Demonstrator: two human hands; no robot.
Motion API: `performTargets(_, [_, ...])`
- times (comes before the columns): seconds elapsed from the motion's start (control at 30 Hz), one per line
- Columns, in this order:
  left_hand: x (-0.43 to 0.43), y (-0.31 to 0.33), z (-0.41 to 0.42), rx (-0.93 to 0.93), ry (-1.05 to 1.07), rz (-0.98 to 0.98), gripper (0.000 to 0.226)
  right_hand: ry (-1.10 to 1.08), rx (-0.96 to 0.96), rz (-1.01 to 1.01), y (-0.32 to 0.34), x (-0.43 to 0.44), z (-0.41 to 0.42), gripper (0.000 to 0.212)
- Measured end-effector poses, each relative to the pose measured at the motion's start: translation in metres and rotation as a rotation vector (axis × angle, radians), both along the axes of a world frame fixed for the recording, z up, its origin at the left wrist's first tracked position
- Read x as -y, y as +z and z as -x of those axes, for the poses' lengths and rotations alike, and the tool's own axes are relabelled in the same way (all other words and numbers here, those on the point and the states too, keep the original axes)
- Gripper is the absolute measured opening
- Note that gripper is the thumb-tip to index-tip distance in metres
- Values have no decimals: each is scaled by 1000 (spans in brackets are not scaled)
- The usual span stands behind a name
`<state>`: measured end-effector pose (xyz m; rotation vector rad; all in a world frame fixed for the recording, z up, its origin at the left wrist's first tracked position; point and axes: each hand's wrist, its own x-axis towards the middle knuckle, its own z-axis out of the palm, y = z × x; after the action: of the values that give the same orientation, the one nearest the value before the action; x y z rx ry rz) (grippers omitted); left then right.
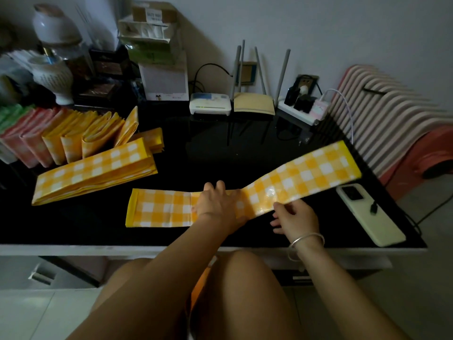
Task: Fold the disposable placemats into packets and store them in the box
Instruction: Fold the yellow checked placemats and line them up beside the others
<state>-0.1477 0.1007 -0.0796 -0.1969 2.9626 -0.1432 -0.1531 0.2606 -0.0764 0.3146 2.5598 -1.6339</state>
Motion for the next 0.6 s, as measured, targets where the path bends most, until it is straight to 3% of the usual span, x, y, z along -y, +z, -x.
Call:
performTargets(0.13, [-17,11,-5,-113,-34,-235,57,90,-453,-585,20,3,8,18])
performTargets(0.23, [-4,10,-11,-65,-68,-530,52,301,-600,-868,29,18,10,22])
performTargets(0.33, [25,19,-20,-11,-24,-759,31,490,-666,-1039,22,38,5,24])
performTargets(0.47, [82,40,-38,-89,106,-690,25,639,-632,-1203,10,61,4,24])
performTargets(0.53, [115,28,-47,-153,298,-729,21,687,-593,-1267,9,67,5,32])
performTargets(0.6, [136,19,-58,-260,524,-952,35,720,-563,-1299,8,71,5,35])
